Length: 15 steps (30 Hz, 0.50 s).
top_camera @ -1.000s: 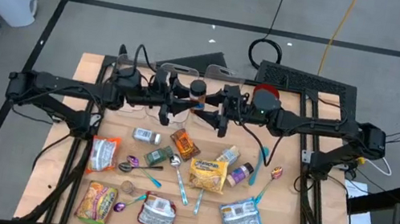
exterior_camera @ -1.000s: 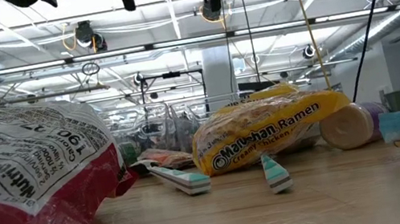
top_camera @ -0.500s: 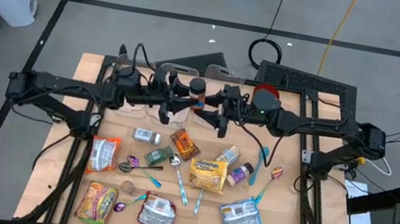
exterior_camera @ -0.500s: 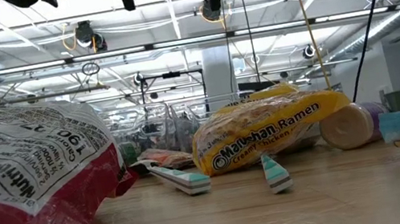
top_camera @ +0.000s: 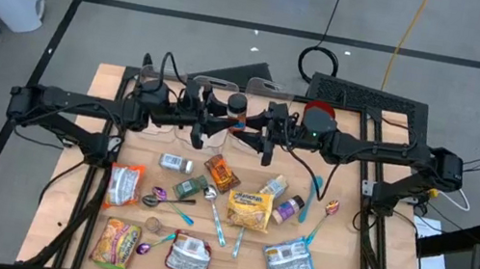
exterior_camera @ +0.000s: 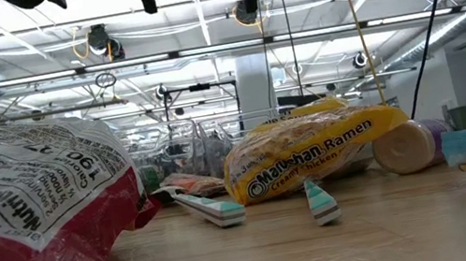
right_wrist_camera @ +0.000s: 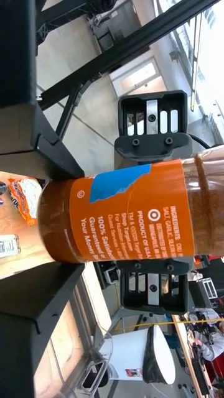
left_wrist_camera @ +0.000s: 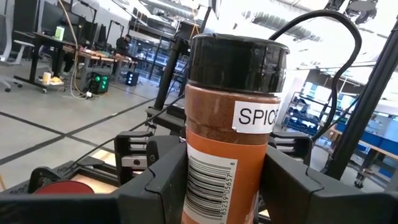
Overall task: Pick & Place Food Item
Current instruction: Put the orange spice bottle into the left transparent bin
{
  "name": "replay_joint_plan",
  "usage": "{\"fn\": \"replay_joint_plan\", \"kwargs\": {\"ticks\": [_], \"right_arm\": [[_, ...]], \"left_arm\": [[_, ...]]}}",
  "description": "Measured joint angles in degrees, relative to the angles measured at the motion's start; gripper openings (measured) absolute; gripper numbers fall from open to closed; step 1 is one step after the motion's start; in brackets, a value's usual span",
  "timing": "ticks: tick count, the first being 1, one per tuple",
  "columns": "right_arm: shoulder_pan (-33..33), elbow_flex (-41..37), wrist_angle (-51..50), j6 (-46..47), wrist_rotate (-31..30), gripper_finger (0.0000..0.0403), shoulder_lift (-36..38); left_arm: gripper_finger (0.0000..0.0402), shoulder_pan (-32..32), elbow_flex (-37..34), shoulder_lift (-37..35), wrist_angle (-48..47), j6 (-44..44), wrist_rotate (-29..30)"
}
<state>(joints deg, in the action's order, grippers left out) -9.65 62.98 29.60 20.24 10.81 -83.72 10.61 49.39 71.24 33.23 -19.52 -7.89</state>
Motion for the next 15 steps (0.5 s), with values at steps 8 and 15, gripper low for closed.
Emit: {"fn": "replay_joint_plan", "kwargs": {"ticks": [8,15], "right_arm": [[0.0,0.0,0.0,-0.6,0.0,0.0187,0.0],[0.0,0.0,0.0,-1.5,-0.2,0.0186,0.0]], "left_arm": [[0.0193,0.0,0.0,0.0,0.0,0.0,0.3],[0.0253,-0.1,0.0,0.0,-0.8,-1.9,2.8]]}}
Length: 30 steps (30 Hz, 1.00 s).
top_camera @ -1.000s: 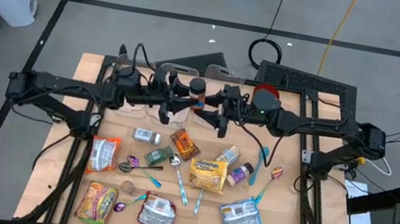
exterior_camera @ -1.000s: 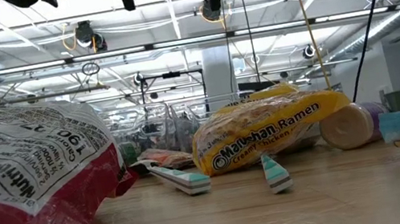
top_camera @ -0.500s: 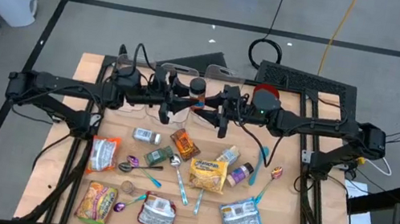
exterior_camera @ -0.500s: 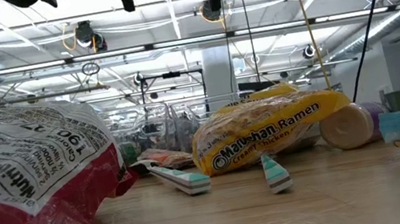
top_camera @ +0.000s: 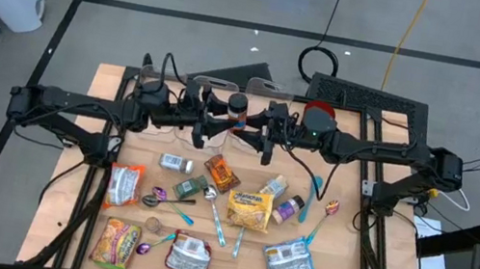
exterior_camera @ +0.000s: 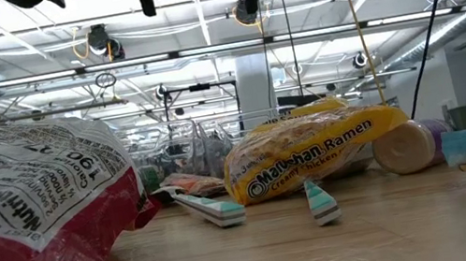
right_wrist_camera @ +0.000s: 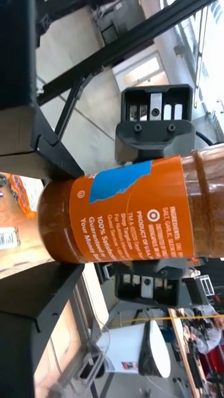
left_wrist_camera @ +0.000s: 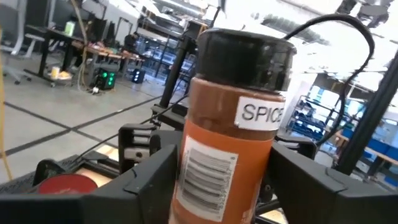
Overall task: Pick & Place Food Item
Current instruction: Put the orange spice bottle into the left transparent bin
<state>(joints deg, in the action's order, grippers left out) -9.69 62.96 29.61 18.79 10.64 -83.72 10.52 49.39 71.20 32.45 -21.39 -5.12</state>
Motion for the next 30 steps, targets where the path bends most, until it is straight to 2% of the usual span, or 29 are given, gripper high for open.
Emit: {"fn": "replay_joint_plan", "kwargs": {"ticks": [7,12,15,24,30], "right_arm": [[0.0,0.0,0.1,-0.3,0.1,0.0186,0.0],[-0.1,0.0,-0.5,-0.4,0.2,0.0186,0.0],[-0.1,0.0,-1.3,-0.3,0.3,0.0185,0.0],[-0.4,0.0,-1.2,0.1,1.7,0.0186,0.0],[-0.4,0.0,-1.2,0.3,2.9,0.0186,0.0]], "left_arm": [[0.0301,0.1,0.0,0.0,-0.2,-0.3,0.7],[0.0305,0.1,0.1,0.0,0.4,-0.3,0.6],[0.0299,0.1,2.6,0.1,-2.6,-0.1,-0.4],[0.0285,0.5,18.4,0.1,-30.5,13.5,-0.8],[0.0285,3.2,27.4,0.1,-46.0,15.0,-3.4]]}}
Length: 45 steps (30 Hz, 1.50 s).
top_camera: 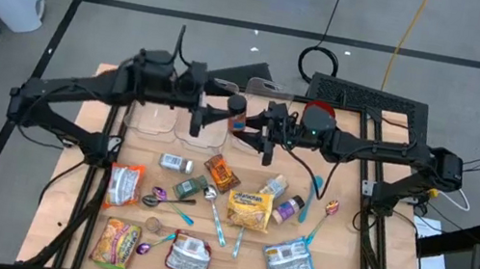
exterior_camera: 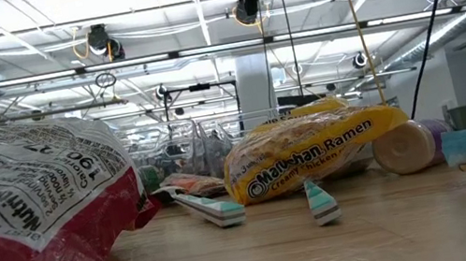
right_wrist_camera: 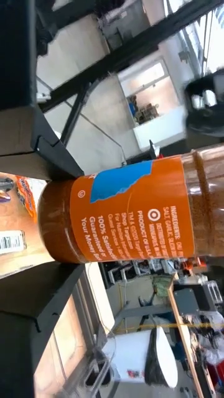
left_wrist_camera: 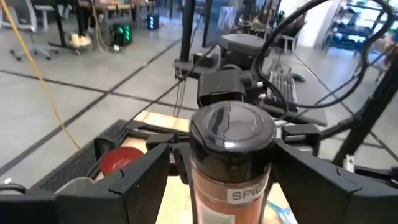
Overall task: Pick & Place Food Item
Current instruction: Put the orange spice bottle into the left transparent bin
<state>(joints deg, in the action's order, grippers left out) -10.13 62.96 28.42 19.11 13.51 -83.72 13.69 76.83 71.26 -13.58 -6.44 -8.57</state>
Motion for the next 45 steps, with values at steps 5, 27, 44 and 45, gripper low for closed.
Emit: {"fn": "replay_joint_plan", "kwargs": {"ticks": [5,27,44,45], "right_arm": [[0.0,0.0,-2.1,0.1,0.4,0.0185,0.0],[0.0,0.0,-10.9,-1.5,1.9,0.0183,0.0],[0.0,0.0,-10.0,-2.0,3.3,0.0181,0.0],[0.0,0.0,-9.9,-2.0,3.3,0.018,0.0]], "left_arm": [[0.0286,2.2,5.9,0.0,-7.3,0.3,-2.8],[0.0287,2.3,45.6,25.0,-46.2,9.6,-12.0],[0.0286,2.3,49.2,29.5,-57.1,10.4,-11.5],[0.0284,2.3,49.2,29.6,-57.2,10.4,-11.7]]}}
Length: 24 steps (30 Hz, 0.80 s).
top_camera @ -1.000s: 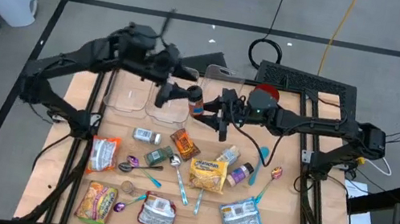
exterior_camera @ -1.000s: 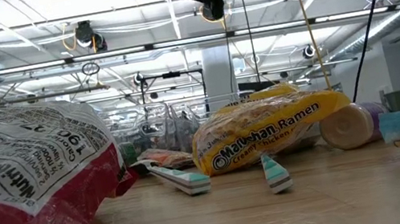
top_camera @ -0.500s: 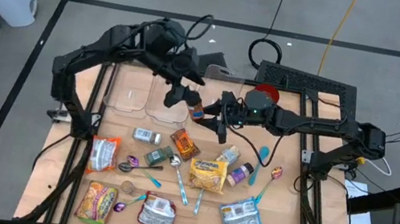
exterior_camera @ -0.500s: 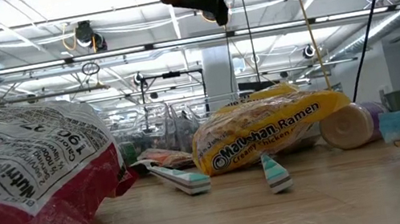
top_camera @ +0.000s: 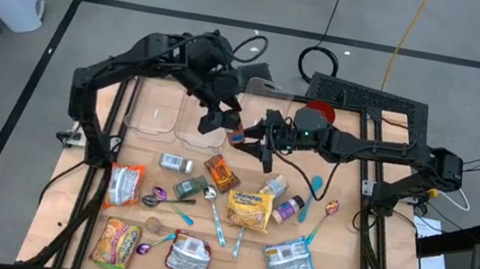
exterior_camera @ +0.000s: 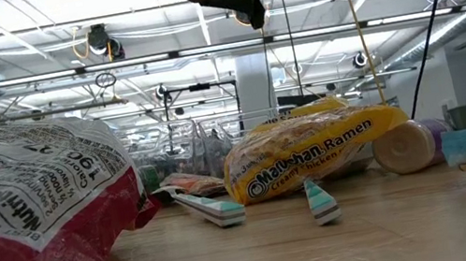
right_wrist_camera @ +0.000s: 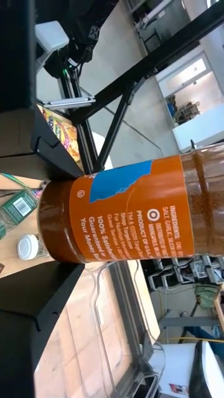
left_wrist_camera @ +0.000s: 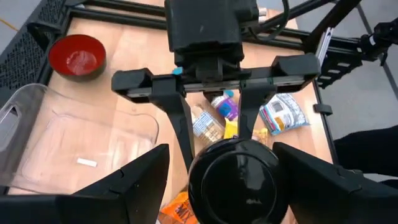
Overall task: Pick & Place Food Item
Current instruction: Put the orange spice bottle into the left transparent bin
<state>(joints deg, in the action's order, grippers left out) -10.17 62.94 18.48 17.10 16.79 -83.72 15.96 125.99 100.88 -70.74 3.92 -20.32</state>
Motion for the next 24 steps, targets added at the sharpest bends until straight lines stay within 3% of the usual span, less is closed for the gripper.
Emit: {"fn": "replay_joint_plan", "kwargs": {"ticks": [9,15,24], "right_arm": [[0.0,0.0,0.1,0.2,-0.1,0.018,0.0],[0.0,0.0,-0.2,0.4,-0.1,0.0183,0.0],[0.0,0.0,-0.2,0.7,-0.3,0.0204,0.0]], "left_arm": [[0.0261,0.0,0.0,0.0,-1.2,0.4,0.4],[0.0209,-0.1,0.0,0.0,-2.5,0.8,0.5],[0.0207,0.0,0.0,0.0,-3.3,3.6,0.7]]}}
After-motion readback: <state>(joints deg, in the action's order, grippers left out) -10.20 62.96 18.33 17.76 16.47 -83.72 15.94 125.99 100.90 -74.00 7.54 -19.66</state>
